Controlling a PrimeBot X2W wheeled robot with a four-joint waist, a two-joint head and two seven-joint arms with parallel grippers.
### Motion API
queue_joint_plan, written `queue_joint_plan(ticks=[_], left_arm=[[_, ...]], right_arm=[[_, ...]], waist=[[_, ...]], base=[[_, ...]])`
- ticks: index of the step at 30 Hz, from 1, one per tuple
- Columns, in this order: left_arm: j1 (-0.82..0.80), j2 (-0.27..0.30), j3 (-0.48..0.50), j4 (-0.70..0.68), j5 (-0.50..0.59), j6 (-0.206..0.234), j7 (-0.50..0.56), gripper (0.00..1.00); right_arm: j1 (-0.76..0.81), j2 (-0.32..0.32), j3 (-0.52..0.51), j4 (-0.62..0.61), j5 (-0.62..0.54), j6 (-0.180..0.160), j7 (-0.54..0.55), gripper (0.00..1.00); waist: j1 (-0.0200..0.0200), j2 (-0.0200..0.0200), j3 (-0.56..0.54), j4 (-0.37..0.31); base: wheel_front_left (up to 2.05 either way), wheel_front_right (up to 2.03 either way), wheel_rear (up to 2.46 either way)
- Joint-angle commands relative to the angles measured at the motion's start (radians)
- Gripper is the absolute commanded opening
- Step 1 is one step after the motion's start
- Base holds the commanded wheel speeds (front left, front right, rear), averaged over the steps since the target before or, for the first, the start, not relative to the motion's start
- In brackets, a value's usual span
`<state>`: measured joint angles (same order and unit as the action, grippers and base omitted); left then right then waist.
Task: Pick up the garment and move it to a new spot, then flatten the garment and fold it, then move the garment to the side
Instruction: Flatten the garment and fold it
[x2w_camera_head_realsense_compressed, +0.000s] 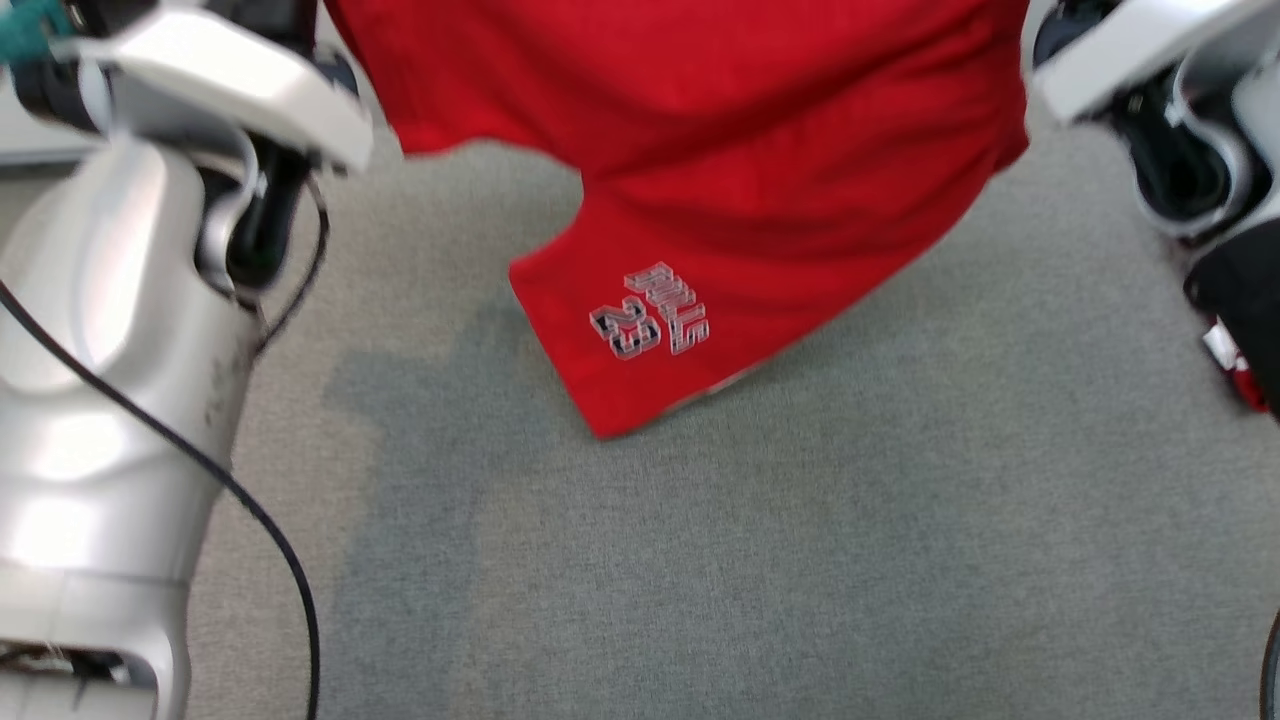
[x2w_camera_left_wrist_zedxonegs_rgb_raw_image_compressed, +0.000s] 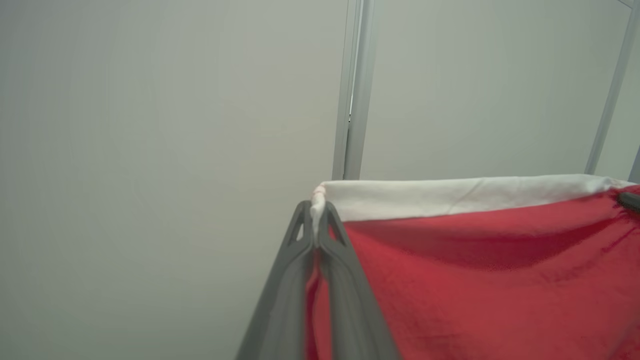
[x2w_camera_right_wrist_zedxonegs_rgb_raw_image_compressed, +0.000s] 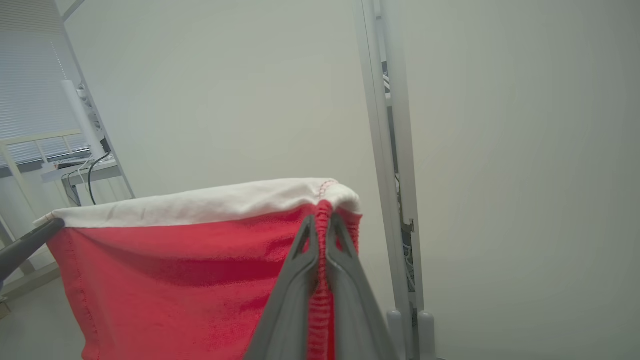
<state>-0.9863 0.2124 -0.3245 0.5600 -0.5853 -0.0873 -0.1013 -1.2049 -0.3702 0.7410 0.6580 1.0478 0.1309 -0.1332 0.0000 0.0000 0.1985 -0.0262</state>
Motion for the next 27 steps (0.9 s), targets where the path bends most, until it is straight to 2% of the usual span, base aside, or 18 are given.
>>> queue_joint_plan(ticks=[1,4,8,11,14,16,21,27], left_arm=[[-0.035,0.004,0.0,0.009,0.006,-0.004,0.002,0.0],[-0.156,-0.009,0.02,0.062,-0.007,-0.001,-0.006,0.0],[-0.315,-0.038,0.053,0.128,0.0,0.029,-0.084,0.0],[-0.428,-0.058,0.072,0.162,0.013,0.042,-0.134,0.0],[-0.497,-0.093,0.097,0.17,0.014,0.033,-0.158,0.0],[-0.529,-0.105,0.13,0.13,0.028,0.024,-0.162,0.0],[-0.451,-0.15,0.189,0.017,0.094,-0.008,-0.162,0.0],[-0.35,-0.159,0.179,0.019,0.149,-0.034,-0.162,0.0]], right_arm=[[-0.027,0.003,-0.004,0.009,-0.011,0.0,-0.017,0.0],[-0.133,0.039,-0.007,0.059,-0.04,0.0,-0.073,0.0],[-0.264,0.065,-0.019,0.112,-0.095,0.0,-0.129,0.0],[-0.338,0.074,-0.139,0.048,-0.186,0.0,-0.135,0.0],[-0.302,0.112,-0.28,-0.079,-0.296,0.0,-0.131,0.0],[-0.263,0.114,-0.312,-0.169,-0.369,0.0,-0.131,0.0],[-0.16,0.122,-0.365,-0.227,-0.418,0.0,-0.132,0.0],[-0.067,0.125,-0.381,-0.201,-0.435,0.0,-0.132,0.0]], waist=[[0.0,0.0,0.078,-0.006],[0.0,0.0,0.151,-0.013],[0.0,0.0,0.233,-0.008],[0.0,0.0,0.296,0.005],[0.0,0.0,0.345,0.025],[0.0,0.0,0.379,0.039],[0.0,0.0,0.433,0.063],[0.0,0.0,0.486,0.072]], base=[[0.0,0.0,0.0],[0.0,0.0,0.0],[0.0,0.0,0.0],[0.0,0.0,0.0],[0.0,0.0,0.0],[0.0,0.0,0.0],[0.0,0.0,0.0],[0.0,0.0,0.0]])
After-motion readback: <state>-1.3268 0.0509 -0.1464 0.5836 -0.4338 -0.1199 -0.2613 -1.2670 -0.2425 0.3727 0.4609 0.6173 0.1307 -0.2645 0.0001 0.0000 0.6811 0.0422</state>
